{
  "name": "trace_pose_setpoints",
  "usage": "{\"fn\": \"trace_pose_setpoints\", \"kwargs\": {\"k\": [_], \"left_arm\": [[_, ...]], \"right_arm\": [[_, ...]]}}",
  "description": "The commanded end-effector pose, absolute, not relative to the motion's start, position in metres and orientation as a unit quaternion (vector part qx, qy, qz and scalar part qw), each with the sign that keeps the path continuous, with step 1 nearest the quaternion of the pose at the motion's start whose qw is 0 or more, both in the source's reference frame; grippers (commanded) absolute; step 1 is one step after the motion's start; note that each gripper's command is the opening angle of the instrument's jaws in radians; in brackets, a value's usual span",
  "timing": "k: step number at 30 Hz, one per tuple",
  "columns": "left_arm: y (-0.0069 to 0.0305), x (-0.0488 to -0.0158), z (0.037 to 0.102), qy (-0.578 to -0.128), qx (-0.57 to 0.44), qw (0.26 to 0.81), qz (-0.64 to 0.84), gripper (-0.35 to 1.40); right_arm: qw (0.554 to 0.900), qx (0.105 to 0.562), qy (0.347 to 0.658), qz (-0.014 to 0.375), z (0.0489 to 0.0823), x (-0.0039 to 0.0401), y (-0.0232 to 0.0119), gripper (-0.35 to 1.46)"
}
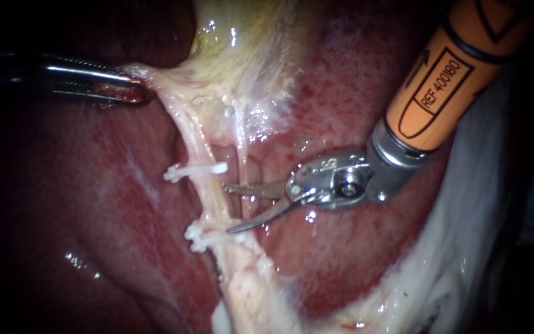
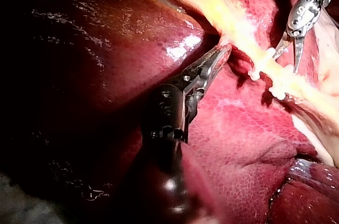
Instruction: Go to the cutting position left tube
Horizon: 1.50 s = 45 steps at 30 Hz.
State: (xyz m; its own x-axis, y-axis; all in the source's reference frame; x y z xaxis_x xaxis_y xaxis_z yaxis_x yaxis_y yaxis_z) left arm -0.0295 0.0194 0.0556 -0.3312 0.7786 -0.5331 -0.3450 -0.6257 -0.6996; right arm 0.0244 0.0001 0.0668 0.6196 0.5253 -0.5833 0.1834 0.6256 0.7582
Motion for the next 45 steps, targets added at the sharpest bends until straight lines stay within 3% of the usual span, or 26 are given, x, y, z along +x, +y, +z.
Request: {"fn": "trace_pose_setpoints", "kwargs": {"k": [1,27,45], "left_arm": [[0.0194,-0.0295,0.0556,-0.240,-0.452,0.360,0.780,-0.35],[0.0194,-0.0295,0.0556,-0.239,-0.452,0.360,0.780,-0.35],[0.0194,-0.0295,0.0557,-0.239,-0.452,0.360,0.780,-0.35]], "right_arm": [[0.796,0.420,0.423,0.105,0.0669,0.0245,0.0000,1.43],[0.727,0.462,0.491,0.129,0.0653,0.0315,0.0012,1.43],[0.703,0.486,0.498,0.143,0.0607,0.0332,0.0011,1.43]]}}
